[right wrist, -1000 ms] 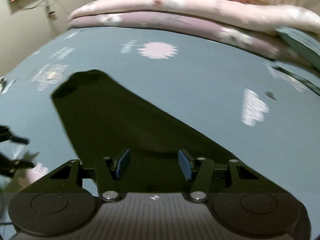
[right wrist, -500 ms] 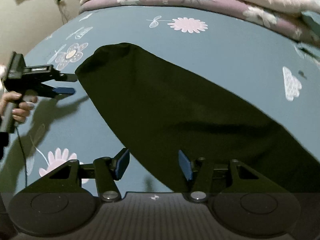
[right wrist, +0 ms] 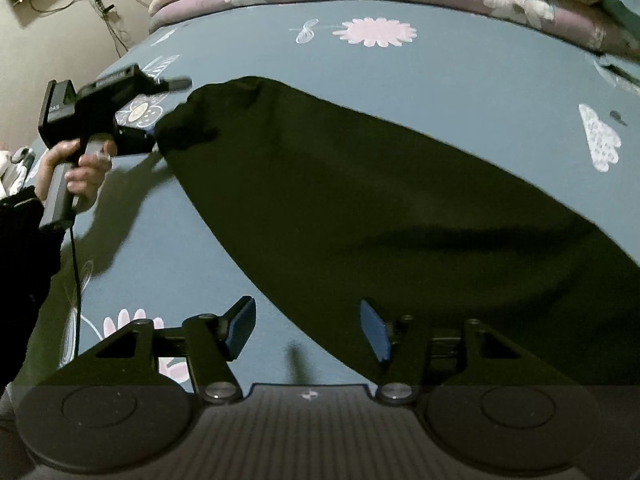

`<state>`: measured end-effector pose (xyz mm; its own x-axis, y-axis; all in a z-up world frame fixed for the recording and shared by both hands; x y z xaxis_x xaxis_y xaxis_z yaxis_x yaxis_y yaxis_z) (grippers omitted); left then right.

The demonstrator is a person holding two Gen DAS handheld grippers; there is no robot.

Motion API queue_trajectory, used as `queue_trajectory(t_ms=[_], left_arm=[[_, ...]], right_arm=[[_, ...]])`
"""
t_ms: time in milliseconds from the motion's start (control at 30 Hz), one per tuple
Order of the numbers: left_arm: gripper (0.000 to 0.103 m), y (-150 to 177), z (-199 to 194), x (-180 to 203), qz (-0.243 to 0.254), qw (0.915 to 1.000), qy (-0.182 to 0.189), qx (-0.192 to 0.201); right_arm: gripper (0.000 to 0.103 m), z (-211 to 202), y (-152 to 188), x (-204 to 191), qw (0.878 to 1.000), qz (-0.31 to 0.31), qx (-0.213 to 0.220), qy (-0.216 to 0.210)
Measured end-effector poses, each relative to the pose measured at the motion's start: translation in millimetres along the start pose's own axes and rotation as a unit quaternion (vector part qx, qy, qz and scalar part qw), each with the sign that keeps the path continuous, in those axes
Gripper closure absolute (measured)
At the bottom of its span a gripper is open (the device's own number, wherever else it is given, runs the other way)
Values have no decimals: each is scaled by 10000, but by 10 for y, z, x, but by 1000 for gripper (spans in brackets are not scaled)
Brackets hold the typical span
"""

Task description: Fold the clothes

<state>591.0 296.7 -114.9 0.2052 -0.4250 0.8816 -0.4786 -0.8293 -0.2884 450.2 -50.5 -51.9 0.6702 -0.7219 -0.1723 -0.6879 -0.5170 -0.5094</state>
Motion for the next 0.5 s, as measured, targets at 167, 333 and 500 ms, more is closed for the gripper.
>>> queue_trajectory(t_ms=[167,333,500], left_arm=[[33,-48,24,39,123,9994,216,240],[70,28,138,-177,229,9982,-552,57],[98,46,-49,-210,744,9891,-1206,409]], right_arm=[[40,110,84,-2,9999,18,-121,11],[40,141,115,58,9998,109,-107,149],[36,176,148,119,9993,159,-131,296]])
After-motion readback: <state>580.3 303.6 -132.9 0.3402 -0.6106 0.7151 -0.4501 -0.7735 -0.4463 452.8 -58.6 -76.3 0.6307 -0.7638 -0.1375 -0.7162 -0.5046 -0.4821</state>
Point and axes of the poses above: each gripper's, at about its wrist camera, not at the fingertips, and z roughly the way its jaws point, x to its right, y to its underside, the point moved 9 cm from there along z, roughly the way its jaws point, and after that the axes turned 7 degrees about -z, right-handed, at the moved point
